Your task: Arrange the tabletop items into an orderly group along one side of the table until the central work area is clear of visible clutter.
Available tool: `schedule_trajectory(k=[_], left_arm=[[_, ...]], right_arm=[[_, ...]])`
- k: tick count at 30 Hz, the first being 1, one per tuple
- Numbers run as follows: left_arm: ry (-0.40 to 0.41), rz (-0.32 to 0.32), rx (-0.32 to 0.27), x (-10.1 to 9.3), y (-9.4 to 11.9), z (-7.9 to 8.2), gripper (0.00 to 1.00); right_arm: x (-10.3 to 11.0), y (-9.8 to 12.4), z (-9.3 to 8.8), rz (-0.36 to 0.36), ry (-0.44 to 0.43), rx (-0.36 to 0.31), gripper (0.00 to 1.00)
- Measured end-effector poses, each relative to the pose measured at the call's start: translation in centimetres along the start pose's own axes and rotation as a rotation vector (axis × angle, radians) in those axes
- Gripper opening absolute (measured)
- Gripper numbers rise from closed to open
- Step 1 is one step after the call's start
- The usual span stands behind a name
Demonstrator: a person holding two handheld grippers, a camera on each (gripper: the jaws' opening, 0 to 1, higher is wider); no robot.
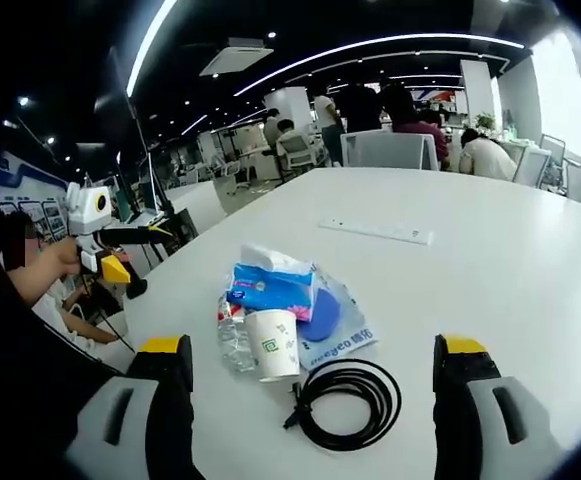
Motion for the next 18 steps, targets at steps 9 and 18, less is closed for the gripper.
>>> schedule_trajectory(k=[9,18], left_arm=[[-0.011,0.005,0.012,-0.7,-0.7,0.2,0.95],[-0.009,0.043,0.043,-1.2,-1.3,-0.1,0.93]], right_arm=[[-0.2,-0.8,0.7,0.026,0.014,0.008,0.92],[-1.0,-1.9,0.8,0.053,0.026,0.018,0.87]])
Point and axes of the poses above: the point that each gripper's makers call its tool centre point, and the gripper's own axes: y roughly backward along the fingers, x roughly to its left, z roughly out of its top, the point moved 6 cm from there along y, roughly backward along the fingers, and after that the axes turned 4 degrees about z, right-handed, at the moved point
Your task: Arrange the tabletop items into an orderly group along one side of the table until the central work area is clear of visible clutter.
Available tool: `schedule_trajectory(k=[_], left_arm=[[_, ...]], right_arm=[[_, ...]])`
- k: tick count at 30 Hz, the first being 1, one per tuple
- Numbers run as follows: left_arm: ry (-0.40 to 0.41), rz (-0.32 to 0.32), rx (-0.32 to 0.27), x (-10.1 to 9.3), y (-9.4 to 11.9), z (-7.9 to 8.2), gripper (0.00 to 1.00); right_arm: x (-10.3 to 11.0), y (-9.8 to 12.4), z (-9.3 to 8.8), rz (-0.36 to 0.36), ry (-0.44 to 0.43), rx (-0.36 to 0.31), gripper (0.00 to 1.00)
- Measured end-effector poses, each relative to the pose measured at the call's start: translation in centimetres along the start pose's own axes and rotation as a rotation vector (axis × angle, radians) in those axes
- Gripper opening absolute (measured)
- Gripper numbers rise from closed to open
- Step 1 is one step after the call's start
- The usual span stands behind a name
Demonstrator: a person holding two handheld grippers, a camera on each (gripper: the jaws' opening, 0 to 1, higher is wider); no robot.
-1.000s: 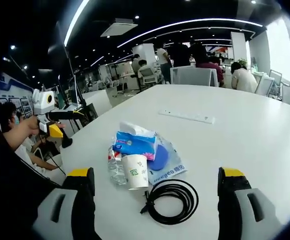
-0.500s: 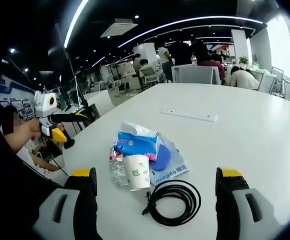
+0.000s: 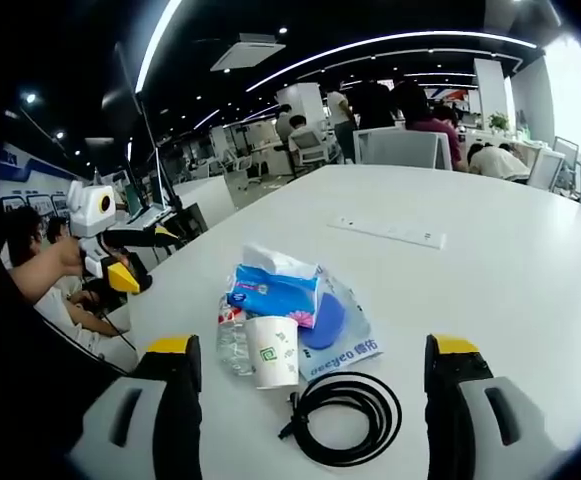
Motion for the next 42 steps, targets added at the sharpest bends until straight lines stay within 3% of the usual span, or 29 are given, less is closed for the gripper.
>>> schedule_trajectory(k=[7,12,20,27,36,42], left_arm=[[0.058,0.062,0.006,0.5,-0.3,-0.5,0.88],[0.1,0.1,-0.011,0.9,-0.4,-0.6,0.76],[0.08,0.128,-0.015,1.2,-1.1,-0.6,0.67],[0.126,0.156,0.003,1.7,-1.7,-1.2,0.57],[0.138,0.176,0.002,2.2,-2.5,-0.9,0.56],[0.149,0.17,0.032,1.5,-3.6,-1.0,0.51]], right_arm=[[-0.5,-1.3,0.1,0.031,0.007,0.015,0.82],[-0.6,-2.4,0.3,0.069,0.03,0.031,0.75],[0.0,-4.5,0.9,0.136,0.068,0.064,0.64],[0.1,-6.2,1.2,0.184,0.079,0.089,0.6],[0.8,-8.1,2.1,0.215,0.101,0.093,0.53],[0.5,-9.8,2.1,0.226,0.121,0.117,0.49]])
Point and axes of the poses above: the point that each gripper's makers call its tool centre point, and the gripper's own axes: y roughly backward along the fingers, x roughly to its left, z roughly out of its top, the point moved 6 cm from there along y, roughly backward along the fingers, and after that the axes turned 4 degrees about z, right-handed, at the moved point
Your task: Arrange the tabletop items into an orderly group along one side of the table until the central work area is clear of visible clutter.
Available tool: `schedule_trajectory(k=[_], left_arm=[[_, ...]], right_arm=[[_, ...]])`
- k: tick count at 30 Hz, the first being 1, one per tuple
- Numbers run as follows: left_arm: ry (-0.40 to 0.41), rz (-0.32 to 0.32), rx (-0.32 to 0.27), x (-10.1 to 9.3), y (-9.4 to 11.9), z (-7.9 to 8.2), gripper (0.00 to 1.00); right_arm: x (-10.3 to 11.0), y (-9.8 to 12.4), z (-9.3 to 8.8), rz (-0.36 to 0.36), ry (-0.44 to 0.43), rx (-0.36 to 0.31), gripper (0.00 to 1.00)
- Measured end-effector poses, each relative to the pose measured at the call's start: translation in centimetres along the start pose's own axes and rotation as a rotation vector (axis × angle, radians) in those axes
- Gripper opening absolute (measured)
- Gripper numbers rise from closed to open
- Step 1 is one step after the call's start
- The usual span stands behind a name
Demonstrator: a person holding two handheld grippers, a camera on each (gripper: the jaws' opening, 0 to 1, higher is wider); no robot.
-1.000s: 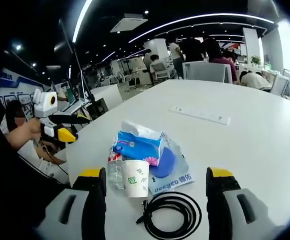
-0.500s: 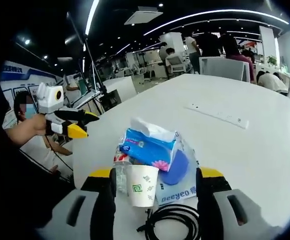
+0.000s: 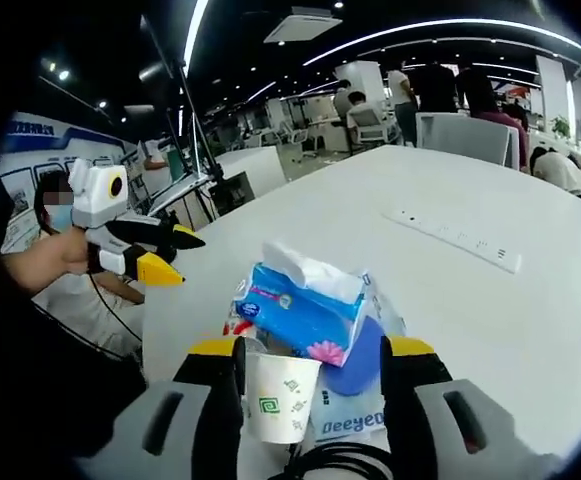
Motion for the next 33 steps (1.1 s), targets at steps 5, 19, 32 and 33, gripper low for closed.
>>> schedule_trajectory(k=[5,19,32,33], left_arm=[[-0.013,-0.012,-0.006,-0.7,-0.7,0.1,0.45],[0.072,-0.006,0.056,-0.8,-3.1,-0.4,0.35],[0.127,0.014,0.117,-0.3,-5.0,-0.7,0.37],[0.132,0.012,0.12,-0.3,-5.1,-0.7,0.37]], right_arm=[[-0.4,-0.8,0.0,-0.006,0.007,0.011,0.45],[-2.3,-3.5,-1.4,-0.07,-0.011,0.067,0.27],[-4.4,-5.2,-1.1,-0.085,-0.084,0.076,0.22],[-4.7,-5.6,-1.3,-0.086,-0.088,0.081,0.22]])
Point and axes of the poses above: the point that each gripper's makers call its tool centre point, and the gripper's own axes: y roughly backward along the fingers, x roughly to its left, z roughly out of its top, the point moved 6 cm from there along y, roughly backward along the fingers, and after that the axes turned 4 degrees about z, right-handed, at the moved point
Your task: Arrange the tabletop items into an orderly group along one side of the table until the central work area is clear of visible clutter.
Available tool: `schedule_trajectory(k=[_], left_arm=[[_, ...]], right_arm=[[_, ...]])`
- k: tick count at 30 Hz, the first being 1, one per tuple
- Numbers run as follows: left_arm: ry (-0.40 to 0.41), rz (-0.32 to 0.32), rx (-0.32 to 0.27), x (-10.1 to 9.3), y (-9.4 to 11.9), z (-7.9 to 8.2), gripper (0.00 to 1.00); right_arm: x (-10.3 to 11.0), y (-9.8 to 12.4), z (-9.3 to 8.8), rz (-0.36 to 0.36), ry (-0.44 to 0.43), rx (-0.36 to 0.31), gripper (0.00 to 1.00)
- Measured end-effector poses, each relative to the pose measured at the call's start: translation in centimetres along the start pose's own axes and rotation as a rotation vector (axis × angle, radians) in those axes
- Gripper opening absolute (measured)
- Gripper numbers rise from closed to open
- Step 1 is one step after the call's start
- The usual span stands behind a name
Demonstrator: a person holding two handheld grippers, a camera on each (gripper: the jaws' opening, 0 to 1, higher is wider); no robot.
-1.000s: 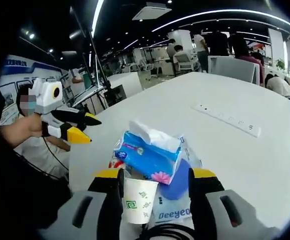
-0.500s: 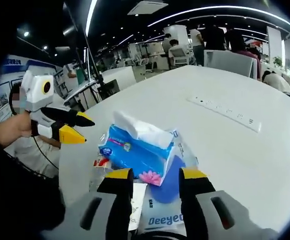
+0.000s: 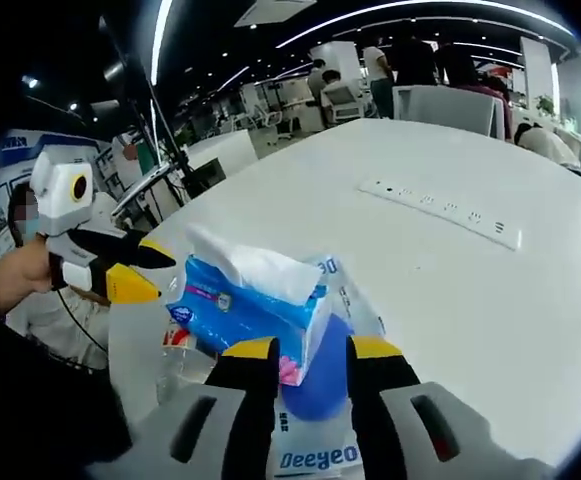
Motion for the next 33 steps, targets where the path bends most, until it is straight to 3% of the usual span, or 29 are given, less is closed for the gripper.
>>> schedule_trajectory(k=[5,10,14,21,28,33], left_arm=[[-0.032,-0.013,0.003,-0.4,-0.8,0.2,0.35],[-0.01,-0.013,0.03,-0.2,-1.5,0.2,0.33],[0.002,-0.025,0.088,-0.3,-2.1,-0.6,0.29],[0.024,-0.022,0.117,-0.3,-2.2,-1.1,0.16],[0.033,-0.011,0.133,-0.2,-2.1,-1.1,0.03],[0.047,-0.011,0.118,-0.5,-1.5,-0.7,0.0]], right_arm=[[-0.1,-0.7,-0.5,0.005,-0.031,0.013,0.18],[0.1,-0.9,-0.7,0.005,-0.066,0.007,0.14],[0.3,-1.4,-1.4,0.014,-0.087,0.029,0.1],[0.8,-1.5,-2.0,0.0,-0.057,0.037,0.0],[0.9,-1.1,-1.4,-0.004,-0.055,0.012,0.0],[1.0,-0.3,-1.0,-0.01,-0.043,-0.011,0.0]])
Point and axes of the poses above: the point that each gripper's makers call its tool centre point, and the gripper's own axes: y roughly backward along the fingers, x roughly to its left, z roughly out of its top, the point moved 6 cm from there along y, roughly backward along the fingers, and after that the axes turned 4 degrees about z, right-handed, at the moved point
